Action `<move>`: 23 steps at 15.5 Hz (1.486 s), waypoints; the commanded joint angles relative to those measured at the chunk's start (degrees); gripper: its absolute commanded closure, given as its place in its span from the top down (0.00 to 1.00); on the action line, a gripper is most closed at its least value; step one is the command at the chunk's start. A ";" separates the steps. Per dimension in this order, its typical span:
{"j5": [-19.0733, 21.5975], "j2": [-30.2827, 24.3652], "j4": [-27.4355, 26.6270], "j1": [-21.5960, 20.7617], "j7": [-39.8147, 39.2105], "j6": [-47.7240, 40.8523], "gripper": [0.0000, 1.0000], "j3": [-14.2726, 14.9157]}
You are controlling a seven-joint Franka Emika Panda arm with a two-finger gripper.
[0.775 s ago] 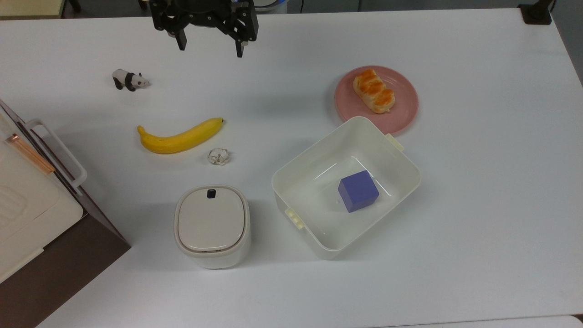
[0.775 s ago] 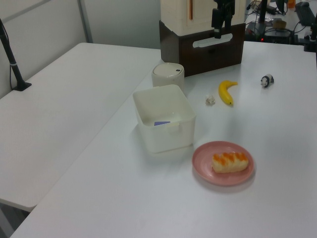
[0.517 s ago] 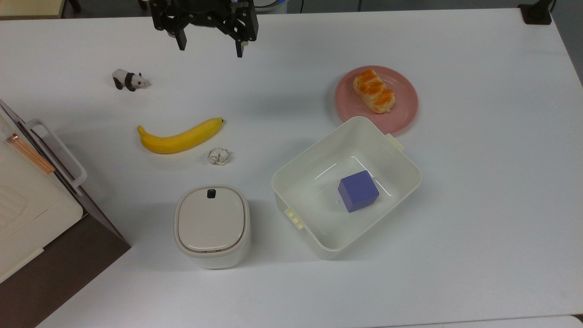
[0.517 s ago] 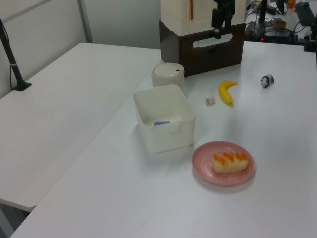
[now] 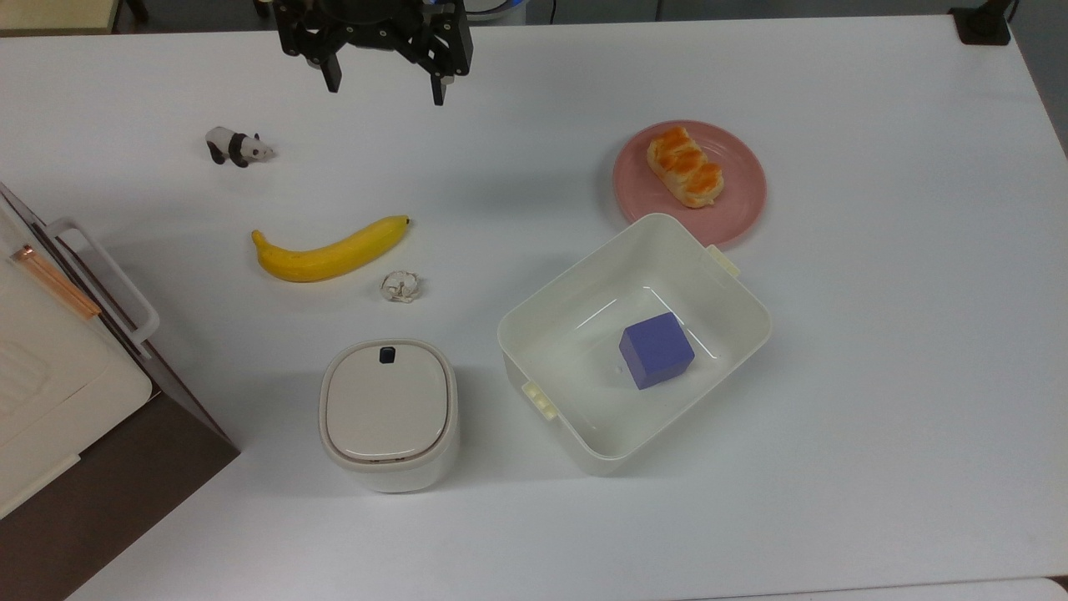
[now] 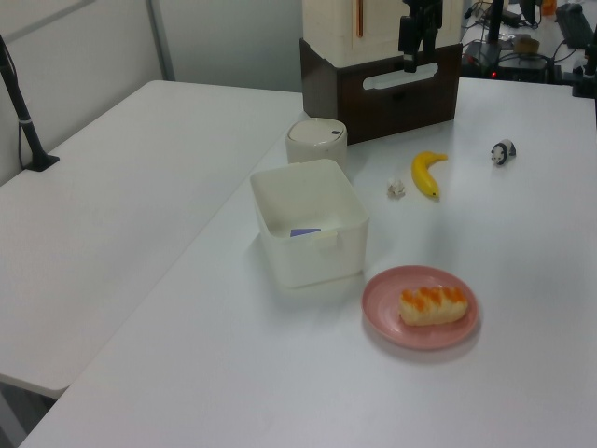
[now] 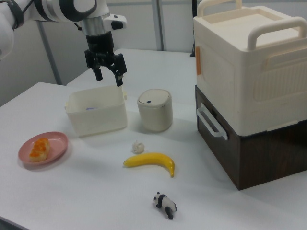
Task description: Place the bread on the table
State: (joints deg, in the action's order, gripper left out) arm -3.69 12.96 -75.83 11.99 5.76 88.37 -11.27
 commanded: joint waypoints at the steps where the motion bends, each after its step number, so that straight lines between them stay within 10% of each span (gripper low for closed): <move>1: 1.40 -0.12 0.69 -0.30 0.13 -1.45 1.00 0.90; 23: 1.67 -0.04 0.69 -0.30 -0.84 -1.45 1.00 0.90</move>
State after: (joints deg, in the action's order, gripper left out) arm -3.56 12.96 -75.83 12.03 5.58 88.37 -11.25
